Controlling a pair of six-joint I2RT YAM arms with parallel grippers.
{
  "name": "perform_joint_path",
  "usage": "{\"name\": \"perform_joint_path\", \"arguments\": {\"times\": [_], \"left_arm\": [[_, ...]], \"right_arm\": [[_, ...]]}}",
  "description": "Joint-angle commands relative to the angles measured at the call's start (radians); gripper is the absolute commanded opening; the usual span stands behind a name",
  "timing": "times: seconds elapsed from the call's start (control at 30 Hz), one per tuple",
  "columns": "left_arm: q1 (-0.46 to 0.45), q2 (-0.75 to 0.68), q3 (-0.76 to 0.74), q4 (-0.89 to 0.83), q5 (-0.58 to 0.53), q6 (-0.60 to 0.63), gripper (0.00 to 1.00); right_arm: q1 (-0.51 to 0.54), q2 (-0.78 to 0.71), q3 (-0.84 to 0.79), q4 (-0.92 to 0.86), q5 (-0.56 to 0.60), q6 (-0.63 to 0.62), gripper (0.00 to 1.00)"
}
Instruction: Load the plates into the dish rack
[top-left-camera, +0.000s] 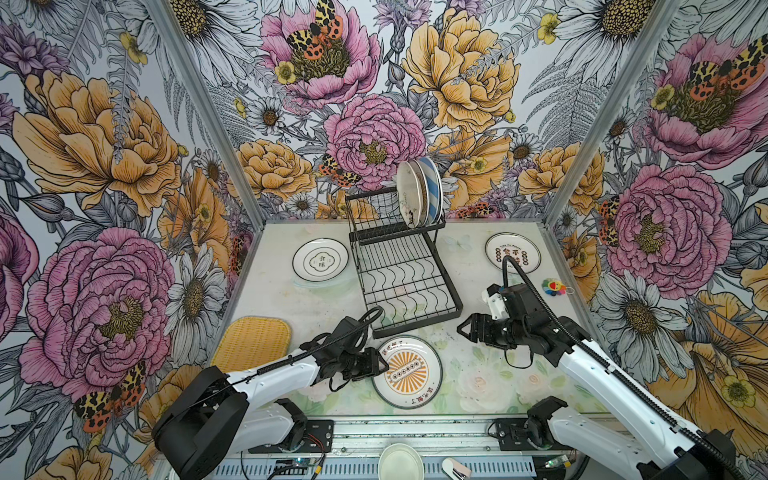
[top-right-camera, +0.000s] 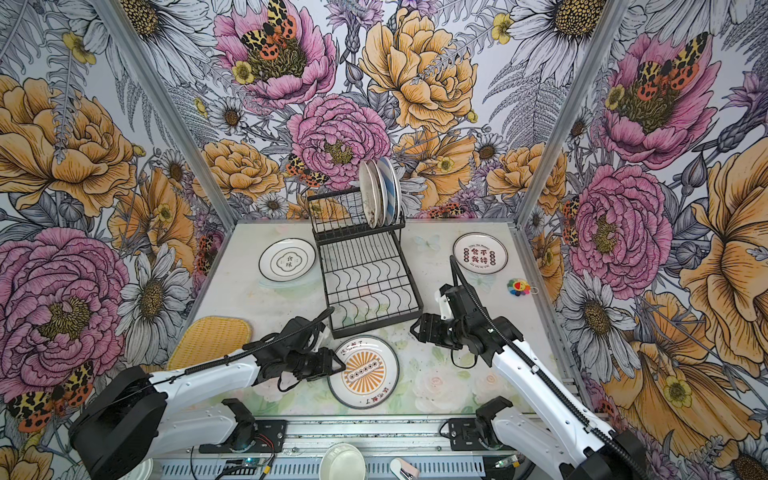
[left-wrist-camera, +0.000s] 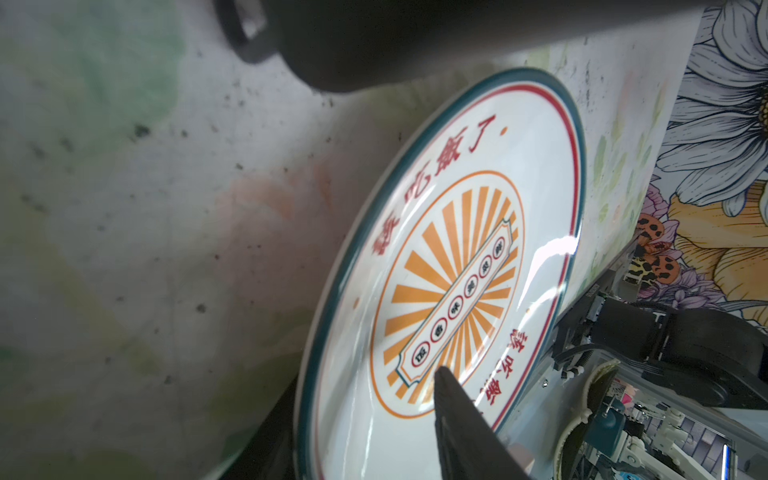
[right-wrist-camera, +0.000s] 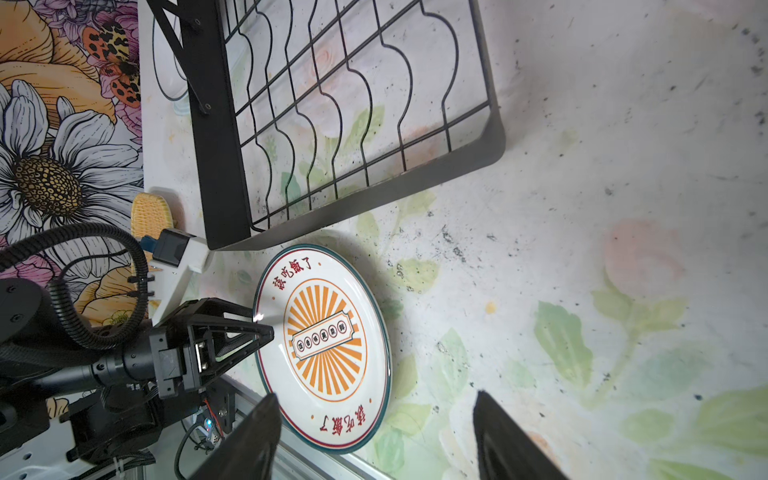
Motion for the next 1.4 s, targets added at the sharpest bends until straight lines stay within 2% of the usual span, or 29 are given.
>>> {"name": "perform_joint_path", "arguments": {"times": [0.0, 0.27, 0.43, 0.7, 1.1, 1.2, 1.37], "left_arm": [[0.006, 0.036, -0.04, 0.021, 0.035, 0.005, 0.41], [0.01, 0.04, -0.041, 0.033, 0.044, 0.008, 0.13], [0.01, 0.032, -0.039, 0.032, 0.055, 0.003, 0.0], [0.006, -0.027, -0.017, 0.027, 0.091, -0.028, 0.0], [0.025, -0.257, 0.044, -0.08, 0.098, -0.07, 0.0], [0.044, -0.305, 0.064, -0.091, 0.123, -0.078, 0.0], [0.086, -0.36, 0.119, -0.116, 0.167, -0.077, 0.0]], "right_arm": [[-0.016, -0.007, 0.008, 0.017, -0.026, -0.016, 0.74], [-0.028, -0.008, 0.0, 0.018, -0.034, -0.017, 0.74], [-0.031, -0.013, -0.006, 0.021, -0.034, -0.014, 0.74], [-0.039, -0.029, -0.025, 0.026, -0.037, -0.009, 0.74], [-0.047, -0.031, -0.035, 0.066, -0.065, 0.004, 0.74], [-0.048, -0.023, -0.04, 0.1, -0.105, 0.006, 0.74], [-0.043, -0.002, -0.04, 0.2, -0.238, 0.021, 0.74]]}}
